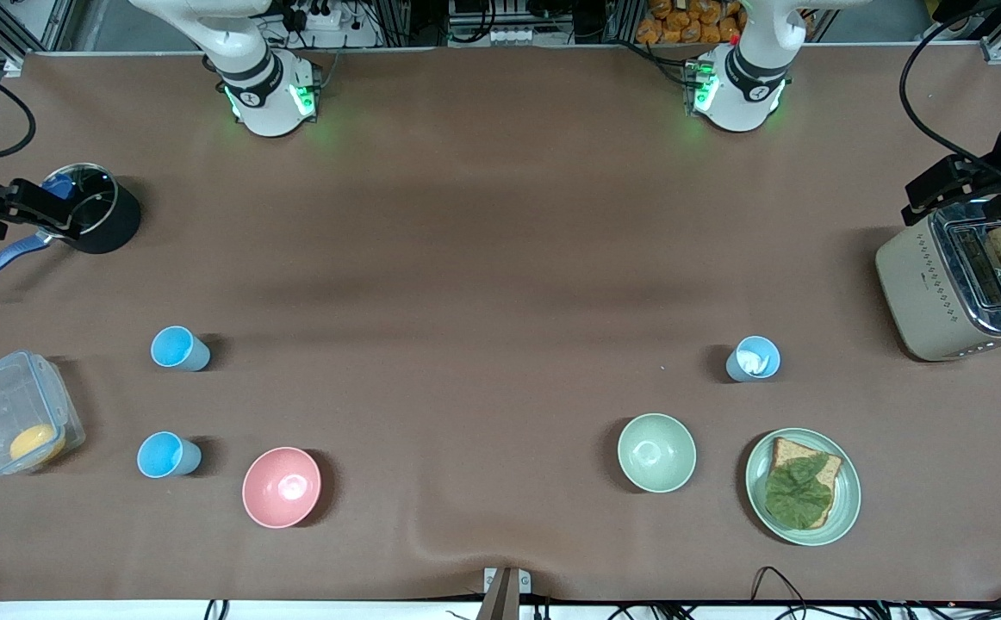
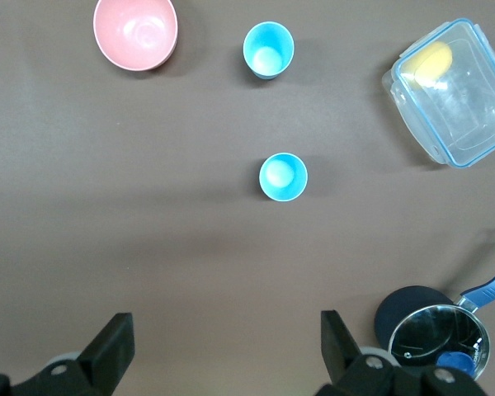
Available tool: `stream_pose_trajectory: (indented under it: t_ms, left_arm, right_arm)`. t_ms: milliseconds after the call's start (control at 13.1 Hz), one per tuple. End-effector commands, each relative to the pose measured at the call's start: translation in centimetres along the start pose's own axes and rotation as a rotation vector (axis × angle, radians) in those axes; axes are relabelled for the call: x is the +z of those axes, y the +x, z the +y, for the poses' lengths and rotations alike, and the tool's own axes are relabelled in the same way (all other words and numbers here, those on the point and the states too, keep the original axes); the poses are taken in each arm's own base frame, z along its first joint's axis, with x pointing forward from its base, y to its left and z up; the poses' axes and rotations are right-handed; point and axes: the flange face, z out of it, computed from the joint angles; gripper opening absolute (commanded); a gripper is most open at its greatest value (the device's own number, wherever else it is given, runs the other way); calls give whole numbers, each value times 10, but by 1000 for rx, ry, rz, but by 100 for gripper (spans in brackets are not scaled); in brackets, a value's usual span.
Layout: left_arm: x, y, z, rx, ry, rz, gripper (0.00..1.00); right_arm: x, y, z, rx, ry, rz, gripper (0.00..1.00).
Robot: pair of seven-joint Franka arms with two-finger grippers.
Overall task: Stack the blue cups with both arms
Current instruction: 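Reach the left gripper to the blue cup while the right gripper reaches another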
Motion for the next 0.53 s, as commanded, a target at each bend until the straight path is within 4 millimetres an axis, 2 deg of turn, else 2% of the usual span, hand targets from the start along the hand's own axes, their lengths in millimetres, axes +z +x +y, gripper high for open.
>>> stream_pose_trajectory:
  t_ms: [0,76,229,305,457]
  left_arm:
    - [-3,-2,-1,15,-4,2,100]
    - [5,3,-2,7,8,-10,100]
    - [37,20,-3,1,0,-56,100]
    - [69,37,1,-6,2,-82,100]
    - [121,66,1,-9,9,-86,100]
  right_arm:
    - [-6,-4,-1,-14,10,-6,100]
    - [-6,-4,-2,-14,10,-6,100]
    - [-5,-3,-3,-15,15,-7,100]
    - [-2,-2,-3,-15,15,-12,100]
    - [3,-1,-1,-12,15,-24,100]
